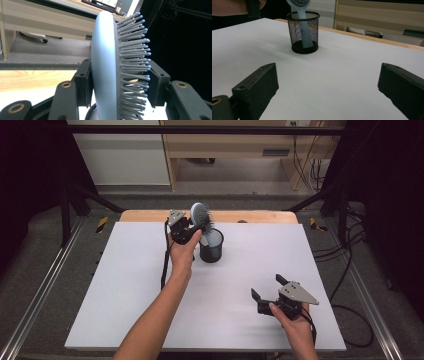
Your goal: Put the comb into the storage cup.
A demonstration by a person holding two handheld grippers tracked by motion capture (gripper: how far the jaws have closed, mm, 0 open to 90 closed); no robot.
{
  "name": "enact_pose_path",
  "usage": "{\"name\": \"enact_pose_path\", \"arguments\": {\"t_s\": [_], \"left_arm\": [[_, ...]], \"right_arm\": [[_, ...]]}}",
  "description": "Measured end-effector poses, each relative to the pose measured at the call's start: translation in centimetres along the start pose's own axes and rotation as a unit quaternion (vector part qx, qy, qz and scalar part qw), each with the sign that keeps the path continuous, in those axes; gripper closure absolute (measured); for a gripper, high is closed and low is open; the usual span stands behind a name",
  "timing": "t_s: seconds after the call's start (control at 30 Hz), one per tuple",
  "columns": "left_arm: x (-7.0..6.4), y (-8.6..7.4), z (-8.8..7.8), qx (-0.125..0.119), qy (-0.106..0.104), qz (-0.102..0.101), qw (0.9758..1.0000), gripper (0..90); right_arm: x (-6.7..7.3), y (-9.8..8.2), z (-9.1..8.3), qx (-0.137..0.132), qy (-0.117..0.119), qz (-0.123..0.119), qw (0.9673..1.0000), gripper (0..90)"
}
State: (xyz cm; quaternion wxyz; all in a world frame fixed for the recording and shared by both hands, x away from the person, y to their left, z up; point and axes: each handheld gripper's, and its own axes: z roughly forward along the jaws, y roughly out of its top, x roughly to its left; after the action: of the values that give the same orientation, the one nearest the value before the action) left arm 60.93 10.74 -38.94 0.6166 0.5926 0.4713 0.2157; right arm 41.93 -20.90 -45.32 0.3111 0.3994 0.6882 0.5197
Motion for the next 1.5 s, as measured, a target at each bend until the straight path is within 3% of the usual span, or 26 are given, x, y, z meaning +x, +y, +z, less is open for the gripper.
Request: {"name": "enact_pose_path", "arguments": {"t_s": [0.47,1.5], "left_arm": [[1.3,-0.2,-0.6,-0.001,0.004,-0.025,0.9997,45.1],[2.4,-0.3,-0.8,0.007,0.009,-0.04,0.9992,42.5]], "right_arm": [[0.2,-0.1,0.2,0.004,0.002,-0.001,1.0,3.5],[0.3,-0.1,0.3,0.008,0.001,-0.006,1.0,3.0]]}}
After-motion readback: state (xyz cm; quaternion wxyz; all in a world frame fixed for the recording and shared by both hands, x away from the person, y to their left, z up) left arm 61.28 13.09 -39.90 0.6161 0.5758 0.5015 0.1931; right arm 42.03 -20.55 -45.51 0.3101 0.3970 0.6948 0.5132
